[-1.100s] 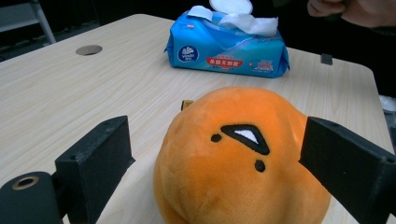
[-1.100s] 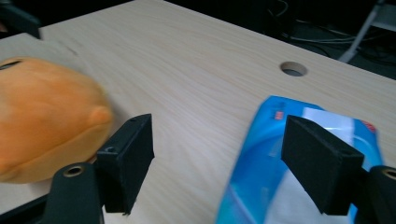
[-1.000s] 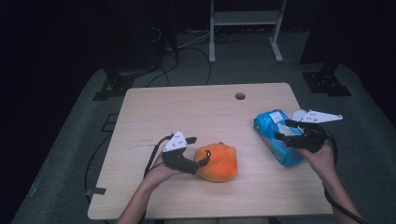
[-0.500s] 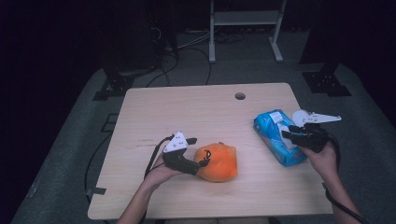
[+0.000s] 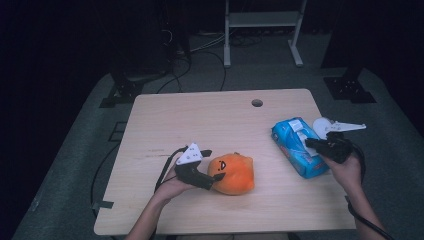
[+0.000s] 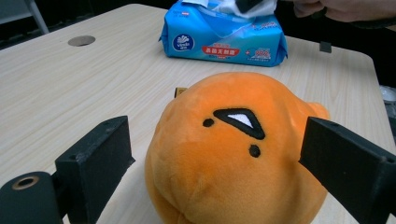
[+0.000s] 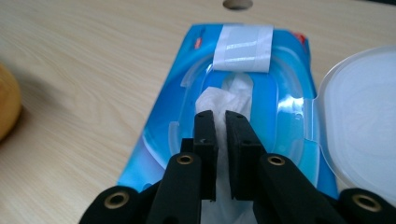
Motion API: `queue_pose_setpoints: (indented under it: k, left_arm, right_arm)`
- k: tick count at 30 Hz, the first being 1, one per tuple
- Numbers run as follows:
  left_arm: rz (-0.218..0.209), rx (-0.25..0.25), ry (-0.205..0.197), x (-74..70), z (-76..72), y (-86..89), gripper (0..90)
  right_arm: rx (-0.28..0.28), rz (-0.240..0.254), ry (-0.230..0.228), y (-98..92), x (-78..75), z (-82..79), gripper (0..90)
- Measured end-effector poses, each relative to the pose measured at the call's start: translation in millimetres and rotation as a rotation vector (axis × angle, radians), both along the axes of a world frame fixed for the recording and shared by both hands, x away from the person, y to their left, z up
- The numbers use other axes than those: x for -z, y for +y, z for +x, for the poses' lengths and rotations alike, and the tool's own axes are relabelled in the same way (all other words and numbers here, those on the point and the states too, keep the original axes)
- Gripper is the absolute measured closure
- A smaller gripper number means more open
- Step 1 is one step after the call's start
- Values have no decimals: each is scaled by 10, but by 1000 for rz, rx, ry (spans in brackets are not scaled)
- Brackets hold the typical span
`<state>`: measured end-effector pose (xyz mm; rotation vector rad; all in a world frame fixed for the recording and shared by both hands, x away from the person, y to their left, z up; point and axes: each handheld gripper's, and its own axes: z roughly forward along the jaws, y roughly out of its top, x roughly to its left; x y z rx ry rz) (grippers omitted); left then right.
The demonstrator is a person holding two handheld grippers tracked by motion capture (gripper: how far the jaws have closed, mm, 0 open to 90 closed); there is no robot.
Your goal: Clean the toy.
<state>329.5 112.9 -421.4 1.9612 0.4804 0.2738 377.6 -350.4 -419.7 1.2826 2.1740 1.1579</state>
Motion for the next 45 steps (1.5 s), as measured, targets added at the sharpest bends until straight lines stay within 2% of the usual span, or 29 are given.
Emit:
queue_pose_setpoints:
  k: [4, 6, 8, 13, 16, 17, 18, 19, 20, 21, 22, 23, 28, 30, 35, 37, 40, 41, 43, 45]
  left_arm:
    - [1, -6, -1, -2, -7, 17, 86]
    - [-3, -10, 1, 8, -13, 20, 86]
    - [-5, -11, 5, 26, -27, 24, 86]
    - [4, -7, -10, 60, -114, 42, 86]
    - [15, -3, -34, 60, -162, 65, 92]
    - [15, -3, -34, 60, -162, 65, 113]
    - [14, 4, -41, 61, -177, 80, 113]
    - [17, 5, -49, 65, -194, 99, 127]
    - [16, 8, -51, 72, -196, 106, 131]
    - [16, 8, -51, 72, -196, 106, 143]
    - [18, 12, -52, 83, -197, 108, 143]
    - [26, 12, -49, 98, -192, 103, 149]
    - [43, 23, -60, 147, -173, 77, 212]
    - [33, 26, -54, 164, -163, 63, 216]
    - [24, 31, -53, 173, -146, 38, 225]
    - [26, 35, -52, 185, -147, 30, 225]
    - [32, 38, -56, 190, -158, 27, 225]
    - [35, 41, -56, 191, -161, 29, 225]
    - [36, 40, -53, 199, -156, 33, 225]
    - [34, 40, -49, 208, -151, 34, 225]
  right_arm:
    - [-14, 34, -42, -30, -163, -114, 830]
    - [-34, 30, -69, -22, -271, -185, 830]
    - [-59, 48, -104, -9, -402, -277, 832]
    - [-159, 119, -186, 104, -732, -577, 831]
    - [-254, 138, -200, 312, -848, -747, 831]
    - [-254, 138, -200, 312, -848, -747, 831]
    - [-293, 144, -198, 396, -865, -795, 831]
    - [-374, 163, -180, 601, -864, -891, 831]
    - [-398, 163, -176, 670, -857, -918, 831]
    - [-398, 163, -176, 670, -857, -918, 831]
    - [-428, 163, -168, 757, -844, -945, 831]
    - [-484, 162, -144, 944, -809, -978, 831]
    - [-584, 186, -72, 1212, -759, -947, 832]
    - [-595, 162, -61, 1293, -722, -900, 832]
    - [-606, 166, 10, 1435, -516, -677, 832]
    - [-600, 110, 19, 1513, -436, -603, 831]
    - [-573, 84, 40, 1552, -292, -441, 828]
    - [-560, 88, 46, 1548, -244, -394, 828]
    - [-556, 137, 68, 1521, -173, -332, 830]
    - [-564, 183, 71, 1517, -179, -350, 831]
